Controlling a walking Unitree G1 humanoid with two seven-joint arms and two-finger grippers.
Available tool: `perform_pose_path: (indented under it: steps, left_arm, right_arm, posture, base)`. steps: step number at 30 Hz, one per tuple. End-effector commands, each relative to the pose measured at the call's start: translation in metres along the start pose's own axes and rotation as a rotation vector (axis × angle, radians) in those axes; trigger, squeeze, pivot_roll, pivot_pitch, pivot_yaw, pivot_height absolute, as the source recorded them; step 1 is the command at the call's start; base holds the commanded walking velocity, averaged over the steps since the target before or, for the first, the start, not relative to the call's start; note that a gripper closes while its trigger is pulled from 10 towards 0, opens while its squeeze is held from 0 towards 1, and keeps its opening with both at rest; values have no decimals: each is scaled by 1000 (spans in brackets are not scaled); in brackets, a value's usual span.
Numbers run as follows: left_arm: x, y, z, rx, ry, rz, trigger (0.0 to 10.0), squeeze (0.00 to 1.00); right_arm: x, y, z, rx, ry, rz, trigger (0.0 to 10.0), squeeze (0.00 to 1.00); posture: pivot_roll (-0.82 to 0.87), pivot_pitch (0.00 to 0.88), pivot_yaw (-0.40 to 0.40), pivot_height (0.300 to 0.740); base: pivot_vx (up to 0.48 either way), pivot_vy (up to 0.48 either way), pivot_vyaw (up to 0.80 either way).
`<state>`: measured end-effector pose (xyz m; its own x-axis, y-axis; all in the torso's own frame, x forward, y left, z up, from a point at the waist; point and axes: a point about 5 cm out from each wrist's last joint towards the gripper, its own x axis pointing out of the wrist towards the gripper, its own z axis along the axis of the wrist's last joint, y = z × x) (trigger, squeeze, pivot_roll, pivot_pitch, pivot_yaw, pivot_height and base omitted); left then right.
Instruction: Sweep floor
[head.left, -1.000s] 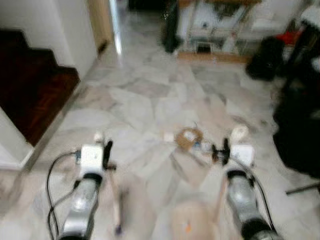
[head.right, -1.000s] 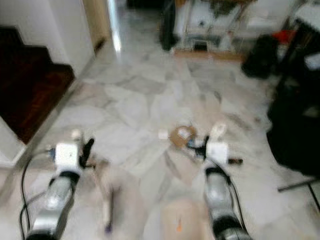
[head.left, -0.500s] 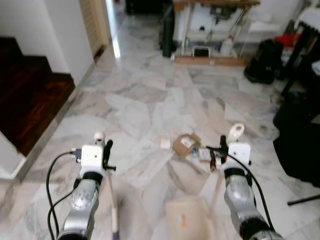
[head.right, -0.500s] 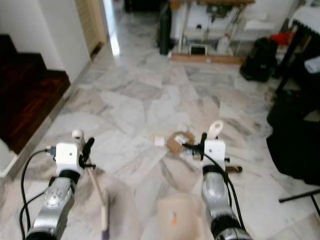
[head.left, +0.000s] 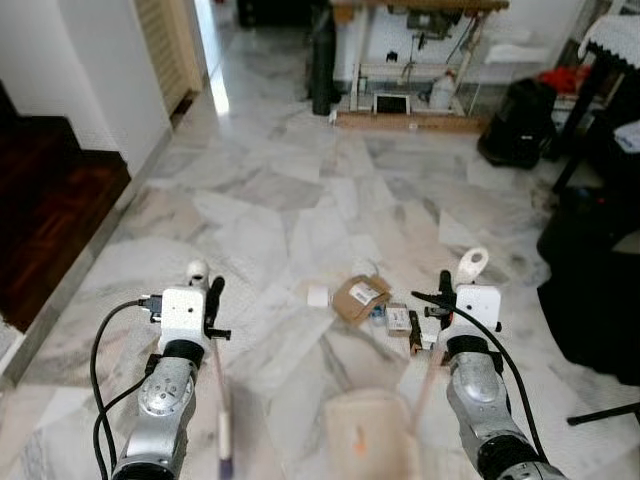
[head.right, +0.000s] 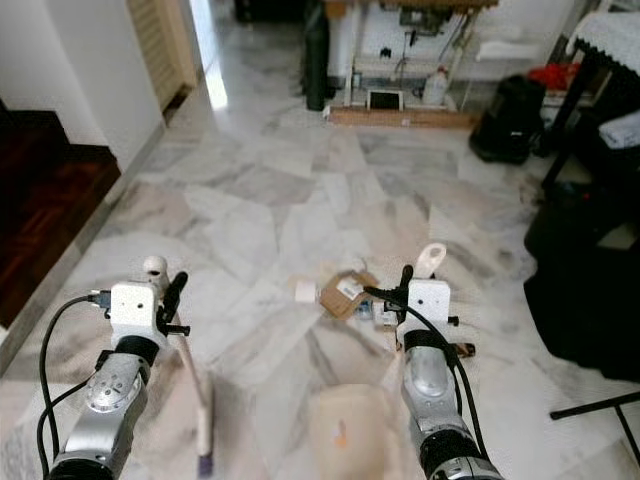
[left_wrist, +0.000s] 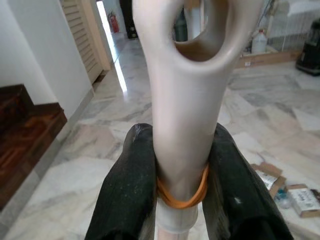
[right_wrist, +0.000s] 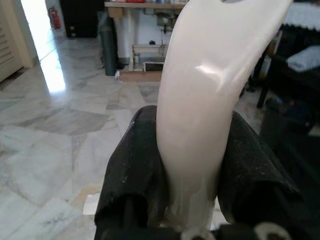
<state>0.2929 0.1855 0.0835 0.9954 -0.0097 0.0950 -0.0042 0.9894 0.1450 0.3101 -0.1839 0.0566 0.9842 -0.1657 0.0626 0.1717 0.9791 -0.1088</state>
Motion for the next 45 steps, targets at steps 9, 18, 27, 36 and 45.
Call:
perform_pose_path:
  steps: [9, 18, 27, 36, 45]
  left_arm:
    - [3, -5, 7, -11, -40, -8, 10000, 0]
    - [3, -5, 7, -13, -40, -9, 10000, 0]
    - [2, -6, 7, -12, -40, -9, 10000, 0]
    - [2, -5, 6, -12, -38, -12, 10000, 0]
    - [2, -6, 6, -12, -38, -14, 10000, 0]
  right_arm:
    - [4, -6, 5, -9, -24, -15, 10000, 0]
    - [4, -6, 6, -12, -27, -14, 10000, 0]
    - [4, -6, 6, -10, -29, -13, 10000, 0]
    - [4, -5, 6, -10, -31, -12, 10000, 0]
    - [4, -6, 6, -8, -31, -11, 10000, 0]
  posture:
    - [131, 0, 15, 740]
    - [129, 0, 15, 740]
    - [129, 0, 14, 740]
    - [128, 0, 16, 740]
    - [127, 0, 16, 740]
  base:
    - [311, 0, 0]
    - [311, 0, 0]
    - [306, 0, 0]
    - [303, 0, 0]
    - [292, 0, 0]
